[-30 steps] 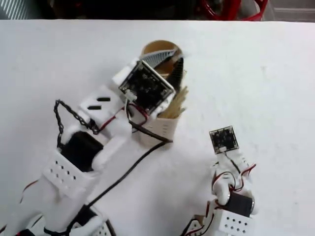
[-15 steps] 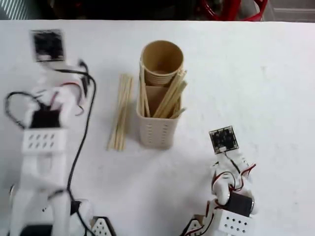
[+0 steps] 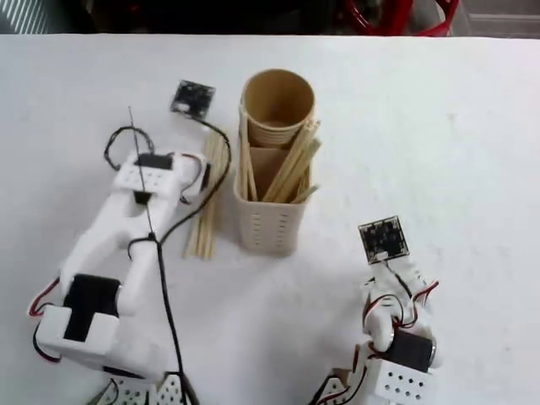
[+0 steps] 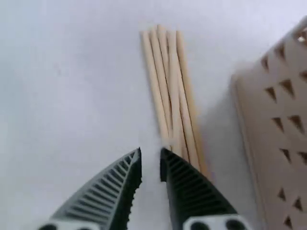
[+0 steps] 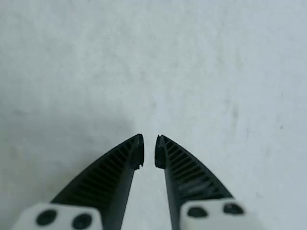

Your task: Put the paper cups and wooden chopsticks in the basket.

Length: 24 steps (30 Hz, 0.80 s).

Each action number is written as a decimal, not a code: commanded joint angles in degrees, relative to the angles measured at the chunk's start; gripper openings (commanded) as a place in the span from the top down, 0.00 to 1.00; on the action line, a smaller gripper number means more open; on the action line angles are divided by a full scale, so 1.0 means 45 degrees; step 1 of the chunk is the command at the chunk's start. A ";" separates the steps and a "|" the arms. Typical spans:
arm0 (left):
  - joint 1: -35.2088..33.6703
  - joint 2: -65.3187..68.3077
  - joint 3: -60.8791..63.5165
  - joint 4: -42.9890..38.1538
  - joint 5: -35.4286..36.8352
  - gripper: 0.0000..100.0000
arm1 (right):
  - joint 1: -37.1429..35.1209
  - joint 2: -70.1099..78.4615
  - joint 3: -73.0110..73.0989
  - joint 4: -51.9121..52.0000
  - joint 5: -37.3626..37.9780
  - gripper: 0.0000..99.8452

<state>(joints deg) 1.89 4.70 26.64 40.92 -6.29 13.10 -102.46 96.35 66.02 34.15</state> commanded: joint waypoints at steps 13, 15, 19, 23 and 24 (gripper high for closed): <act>0.0029 0.1475 -0.0899 0.0410 -0.0430 0.84 | 0.0049 -0.0068 0.0117 0.0049 0.0059 0.94; 0.0049 0.1963 -0.1387 0.0723 -0.0430 0.84 | 0.0049 -0.0068 0.0117 0.0049 0.0059 0.94; -0.0010 0.2452 -0.2090 0.1289 -0.0410 0.84 | 0.0049 -0.0068 0.0117 0.0049 0.0059 0.94; -0.0166 0.2530 -0.2129 0.1368 0.0156 0.88 | 0.0049 -0.0068 0.0117 0.0049 0.0059 0.94; -0.0244 0.2510 -0.2129 0.1368 0.0156 0.89 | 0.0049 -0.0068 0.0117 0.0049 0.0059 0.94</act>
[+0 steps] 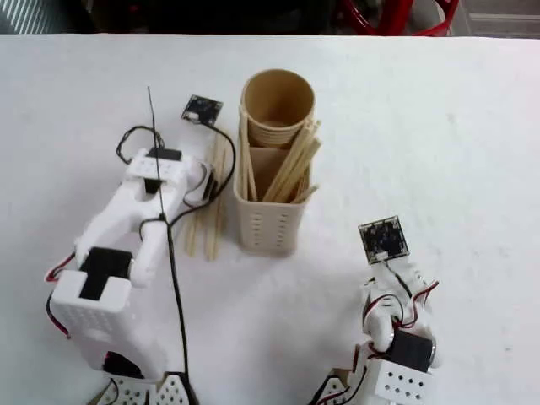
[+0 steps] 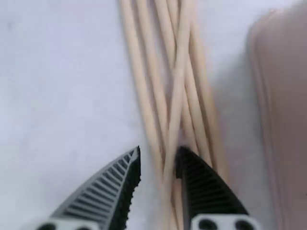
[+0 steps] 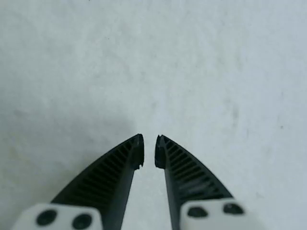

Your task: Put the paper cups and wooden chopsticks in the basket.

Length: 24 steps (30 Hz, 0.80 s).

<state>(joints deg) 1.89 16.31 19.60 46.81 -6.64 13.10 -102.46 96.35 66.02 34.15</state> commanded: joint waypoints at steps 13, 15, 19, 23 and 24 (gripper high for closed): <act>-0.0654 -0.0381 -0.0567 0.0332 0.0274 0.89 | 0.0049 -0.0068 0.0117 0.0049 0.0059 0.94; -0.0635 -0.0381 -0.0547 0.0332 0.0274 0.89 | 0.0049 -0.0068 0.0117 0.0049 0.0059 0.94; -0.0596 -0.0400 -0.0547 0.0567 0.0274 0.98 | 0.0049 -0.0068 0.0117 0.0049 0.0059 0.94; -0.0615 -0.0459 -0.0547 0.0606 0.0274 0.98 | 0.0049 -0.0068 0.0117 0.0049 0.0059 0.94; -0.0635 -0.0479 -0.0547 0.0606 0.0313 0.98 | 0.0049 -0.0068 0.0117 0.0049 0.0059 0.94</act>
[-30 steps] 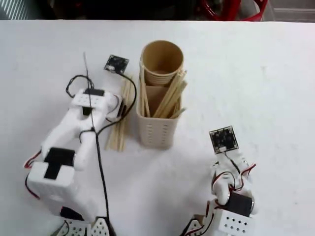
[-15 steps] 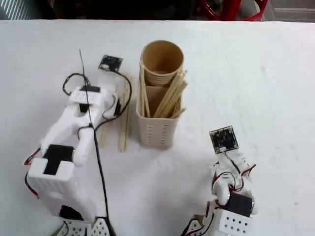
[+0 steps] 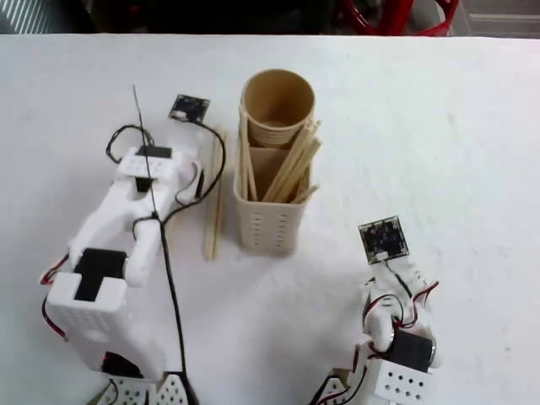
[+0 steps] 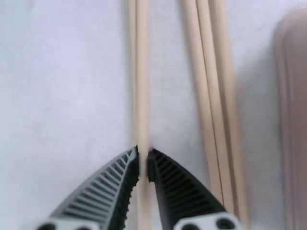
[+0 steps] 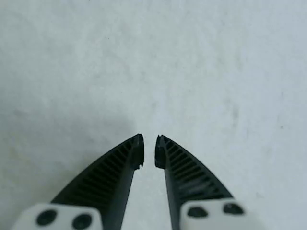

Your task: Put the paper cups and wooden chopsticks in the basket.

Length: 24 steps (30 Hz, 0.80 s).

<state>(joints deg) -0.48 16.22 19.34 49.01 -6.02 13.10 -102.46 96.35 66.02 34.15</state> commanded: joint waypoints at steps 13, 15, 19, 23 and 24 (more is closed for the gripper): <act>-0.0147 -0.2491 0.0781 0.0117 0.0254 0.98 | 0.0049 -0.0068 0.0117 0.0049 0.0059 0.94; -0.0147 -0.2960 0.1250 -0.0156 0.0508 0.98 | 0.0049 -0.0068 0.0117 0.0049 0.0059 0.94; -0.0166 -0.3233 0.1524 -0.0195 0.0742 0.98 | 0.0049 -0.0068 0.0117 0.0049 0.0059 0.94; -0.0322 -0.2725 0.1446 -0.0801 0.0742 0.98 | 0.0049 -0.0068 0.0117 0.0049 0.0059 0.94; -0.0420 -0.2647 0.1407 -0.0821 0.0742 0.98 | 0.0049 -0.0068 0.0117 0.0049 0.0059 0.94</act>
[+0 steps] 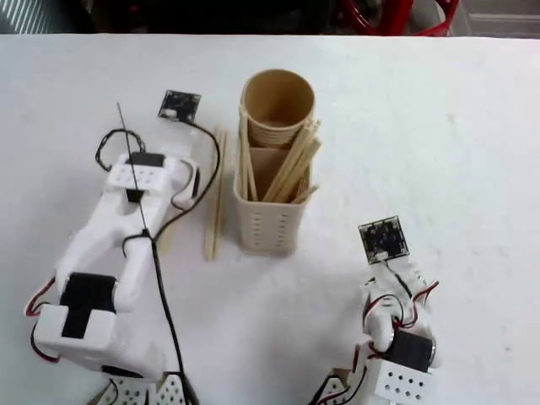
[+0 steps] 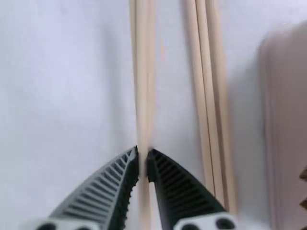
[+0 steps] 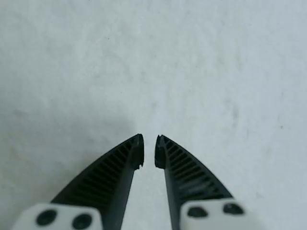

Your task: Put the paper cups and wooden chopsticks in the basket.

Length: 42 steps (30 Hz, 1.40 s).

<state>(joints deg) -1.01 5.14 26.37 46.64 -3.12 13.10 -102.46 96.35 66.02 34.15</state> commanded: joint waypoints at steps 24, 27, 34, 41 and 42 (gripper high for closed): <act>0.3175 -0.9680 -0.3126 0.1328 0.0039 0.98 | 0.0049 -0.0068 0.0117 0.0049 0.0059 0.94; 0.3917 -0.9680 -0.4396 0.1309 0.0117 0.98 | 0.0049 -0.0068 0.0117 0.0049 0.0059 0.94; 0.6183 -0.9661 -0.5587 0.0020 0.0137 0.98 | 0.0049 -0.0068 0.0117 0.0049 0.0059 0.94; 0.7160 -0.8606 -0.5568 -0.0234 0.0156 0.97 | 0.0049 -0.0068 0.0117 0.0049 0.0059 0.94; 0.7140 -0.8371 -0.5568 -0.0274 0.0156 0.97 | 0.0049 -0.0068 0.0117 0.0049 0.0059 0.94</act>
<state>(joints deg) 30.29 -34.42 4.22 47.16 -3.12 13.10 -102.46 96.35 66.02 34.15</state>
